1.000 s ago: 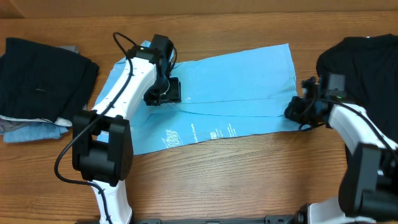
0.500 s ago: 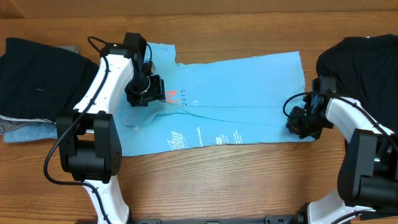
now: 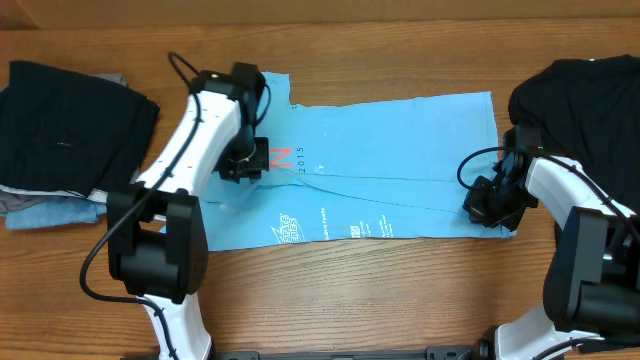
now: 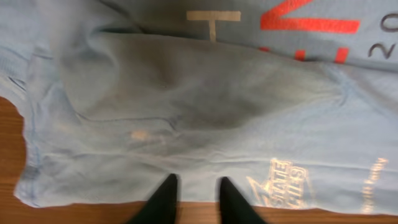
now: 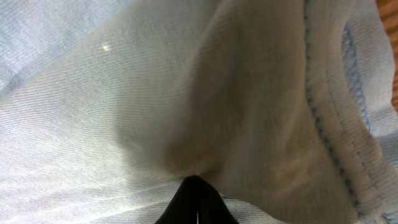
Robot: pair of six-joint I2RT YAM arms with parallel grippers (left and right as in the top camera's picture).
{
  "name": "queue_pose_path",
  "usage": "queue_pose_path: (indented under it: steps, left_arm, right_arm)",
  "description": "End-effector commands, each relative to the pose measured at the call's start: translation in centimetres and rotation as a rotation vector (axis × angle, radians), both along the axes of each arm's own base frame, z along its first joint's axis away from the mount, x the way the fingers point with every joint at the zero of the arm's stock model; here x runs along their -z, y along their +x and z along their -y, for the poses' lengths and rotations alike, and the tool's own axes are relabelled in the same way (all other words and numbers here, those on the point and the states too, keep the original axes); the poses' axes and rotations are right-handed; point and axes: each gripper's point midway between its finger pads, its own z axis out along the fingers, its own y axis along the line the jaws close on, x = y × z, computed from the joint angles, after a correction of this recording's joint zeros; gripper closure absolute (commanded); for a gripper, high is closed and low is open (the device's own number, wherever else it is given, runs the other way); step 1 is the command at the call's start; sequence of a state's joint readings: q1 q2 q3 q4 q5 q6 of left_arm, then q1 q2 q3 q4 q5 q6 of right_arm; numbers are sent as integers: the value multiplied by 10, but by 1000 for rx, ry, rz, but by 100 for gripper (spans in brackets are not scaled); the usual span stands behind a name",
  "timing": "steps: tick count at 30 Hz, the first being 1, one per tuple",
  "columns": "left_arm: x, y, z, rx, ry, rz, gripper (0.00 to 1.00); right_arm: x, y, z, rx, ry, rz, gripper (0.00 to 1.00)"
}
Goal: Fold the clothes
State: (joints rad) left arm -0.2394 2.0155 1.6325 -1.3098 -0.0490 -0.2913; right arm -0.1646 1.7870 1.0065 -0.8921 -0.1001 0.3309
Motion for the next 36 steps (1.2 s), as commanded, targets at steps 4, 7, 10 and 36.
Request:
queue_pose_path:
  steps: [4, 7, 10, 36]
  left_arm:
    - [23, -23, -3, 132, 196, 6, 85]
    - [34, -20, -4, 153, 240, 43, 85]
    - [40, -9, -6, 146, 259, 103, 82]
    - [-16, 105, -16, 66, 411, 592, 34]
  right_arm:
    - [21, -5, 23, 26, -100, -30, 96]
    - [21, -4, 23, 26, -101, -23, 96]
    - [21, -3, 24, 26, -101, -22, 96]
    - [22, -4, 23, 26, -102, -19, 96]
